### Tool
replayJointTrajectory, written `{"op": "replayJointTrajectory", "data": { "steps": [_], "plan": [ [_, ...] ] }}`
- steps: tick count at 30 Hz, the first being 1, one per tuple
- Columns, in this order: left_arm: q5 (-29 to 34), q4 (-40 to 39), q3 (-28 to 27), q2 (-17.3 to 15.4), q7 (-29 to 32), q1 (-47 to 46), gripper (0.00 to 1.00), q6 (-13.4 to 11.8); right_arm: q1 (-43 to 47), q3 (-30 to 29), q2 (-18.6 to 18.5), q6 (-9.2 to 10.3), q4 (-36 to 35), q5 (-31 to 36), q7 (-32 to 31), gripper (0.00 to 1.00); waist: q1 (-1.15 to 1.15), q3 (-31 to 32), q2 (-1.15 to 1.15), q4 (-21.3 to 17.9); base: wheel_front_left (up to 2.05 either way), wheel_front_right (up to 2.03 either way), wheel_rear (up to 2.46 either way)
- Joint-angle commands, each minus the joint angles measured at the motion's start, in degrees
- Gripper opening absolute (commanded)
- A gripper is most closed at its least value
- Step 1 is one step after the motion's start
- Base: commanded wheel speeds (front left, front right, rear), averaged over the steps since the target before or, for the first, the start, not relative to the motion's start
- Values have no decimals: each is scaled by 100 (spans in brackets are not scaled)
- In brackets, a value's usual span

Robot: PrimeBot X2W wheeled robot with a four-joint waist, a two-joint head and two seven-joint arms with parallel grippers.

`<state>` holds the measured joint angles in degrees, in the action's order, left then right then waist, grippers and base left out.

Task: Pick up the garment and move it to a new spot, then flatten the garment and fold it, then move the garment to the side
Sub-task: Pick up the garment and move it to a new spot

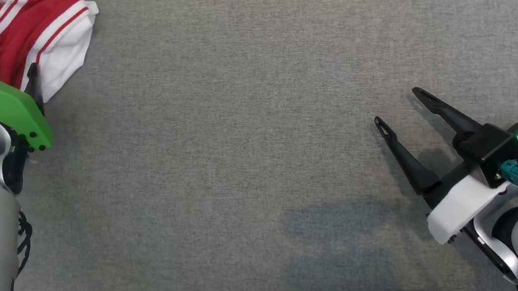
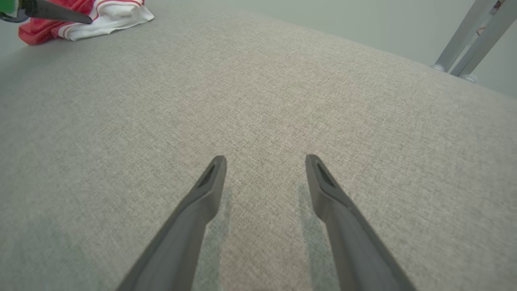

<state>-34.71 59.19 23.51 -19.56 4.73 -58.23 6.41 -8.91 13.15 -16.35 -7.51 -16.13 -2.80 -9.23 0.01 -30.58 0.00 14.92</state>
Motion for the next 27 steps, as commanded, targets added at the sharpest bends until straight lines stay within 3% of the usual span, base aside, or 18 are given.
{"op": "replayJointTrajectory", "data": {
  "steps": [1,5,6,7,8,15,27],
  "plan": [
    [41,102,-25,-77,-52,-114,100,-76,59,16,-31,4,-59,33,-17,100,-1,-136,0,-180,0,0,0],
    [30,422,-37,-47,-105,-198,100,-251,107,39,-48,4,-134,37,-55,100,-1,-142,0,-241,0,0,0],
    [59,485,-26,-38,-137,-220,87,-306,123,42,-44,4,-137,42,-57,100,-1,-132,0,-250,0,0,0],
    [53,540,-31,-28,-175,-239,38,-341,136,51,-39,4,-133,44,-55,100,-1,-120,0,-258,0,0,0],
    [70,569,-19,-23,-267,-247,4,-362,148,62,-32,4,-118,46,-49,100,-1,-101,0,-269,0,0,0],
    [104,845,81,16,-360,-296,0,-309,104,170,52,4,127,-35,86,100,-1,189,0,-339,0,0,0],
    [299,621,331,-69,-687,-640,0,-209,41,347,535,5,997,-244,656,100,-1,1357,0,-488,0,0,0]
  ]
}}
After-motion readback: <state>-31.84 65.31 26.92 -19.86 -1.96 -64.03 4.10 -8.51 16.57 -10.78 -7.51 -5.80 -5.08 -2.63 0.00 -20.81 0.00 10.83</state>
